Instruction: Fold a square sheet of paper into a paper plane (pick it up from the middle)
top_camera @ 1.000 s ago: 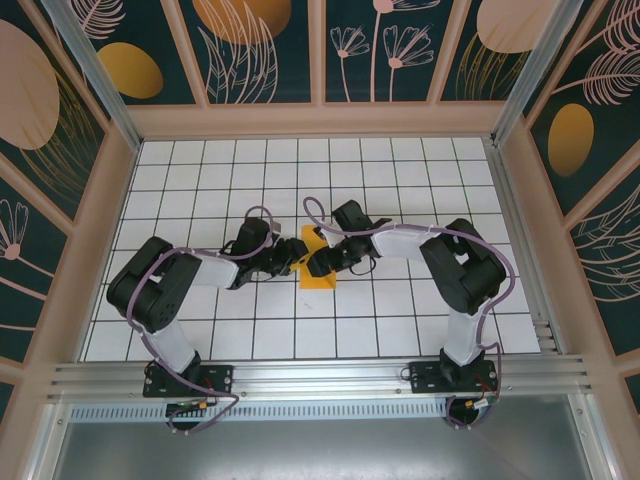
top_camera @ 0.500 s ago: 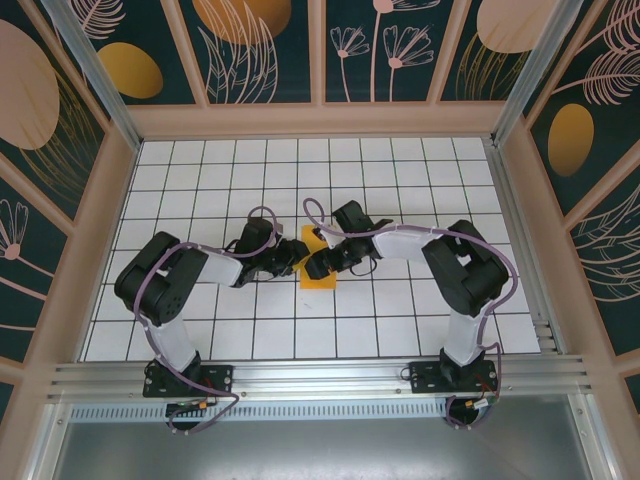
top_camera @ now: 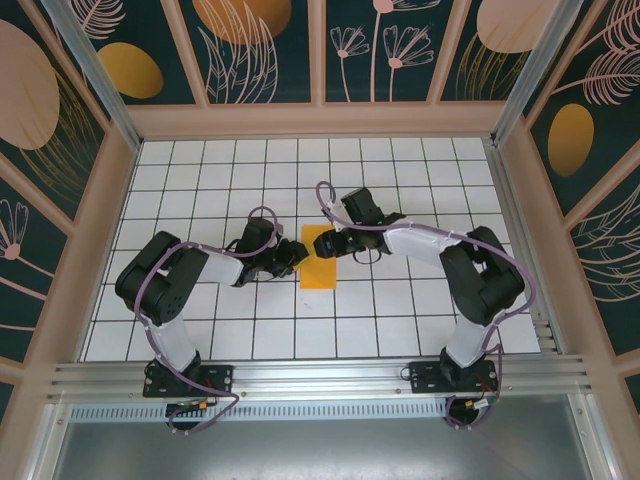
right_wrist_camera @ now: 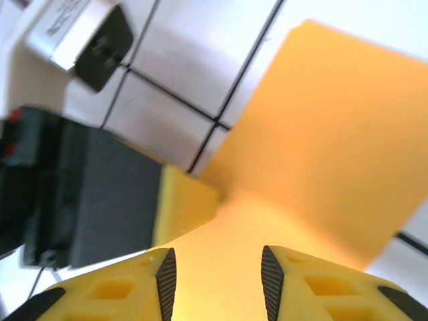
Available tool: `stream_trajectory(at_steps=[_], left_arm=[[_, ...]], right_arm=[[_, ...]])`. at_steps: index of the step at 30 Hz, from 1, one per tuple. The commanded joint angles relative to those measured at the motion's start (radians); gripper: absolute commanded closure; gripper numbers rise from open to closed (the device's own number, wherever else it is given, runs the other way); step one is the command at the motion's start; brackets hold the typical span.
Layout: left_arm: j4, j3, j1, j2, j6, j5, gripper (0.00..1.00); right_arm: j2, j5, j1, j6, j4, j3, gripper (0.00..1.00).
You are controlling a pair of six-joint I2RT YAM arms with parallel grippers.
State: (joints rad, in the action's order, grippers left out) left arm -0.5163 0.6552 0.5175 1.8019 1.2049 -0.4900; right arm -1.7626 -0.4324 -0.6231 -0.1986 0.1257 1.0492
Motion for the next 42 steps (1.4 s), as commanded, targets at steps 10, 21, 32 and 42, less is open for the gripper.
stream_trajectory(at_steps=[10, 21, 32, 42], left_arm=[[0.041, 0.008, 0.004, -0.007, -0.029, 0.015, 0.73], [0.017, -0.013, 0.01, -0.042, -0.055, -0.043, 0.69], [0.019, -0.091, 0.059, -0.172, -0.019, -0.078, 0.68], [-0.135, -0.086, 0.09, -0.158, 0.068, -0.117, 0.71]], right_arm=[[-0.176, 0.152, 0.022, -0.115, 0.094, 0.158, 0.74], [-0.251, 0.145, 0.028, -0.167, 0.118, 0.162, 0.75], [-0.266, 0.156, 0.046, -0.2, 0.124, 0.151, 0.75], [-0.267, 0.158, 0.048, -0.208, 0.12, 0.147, 0.75]])
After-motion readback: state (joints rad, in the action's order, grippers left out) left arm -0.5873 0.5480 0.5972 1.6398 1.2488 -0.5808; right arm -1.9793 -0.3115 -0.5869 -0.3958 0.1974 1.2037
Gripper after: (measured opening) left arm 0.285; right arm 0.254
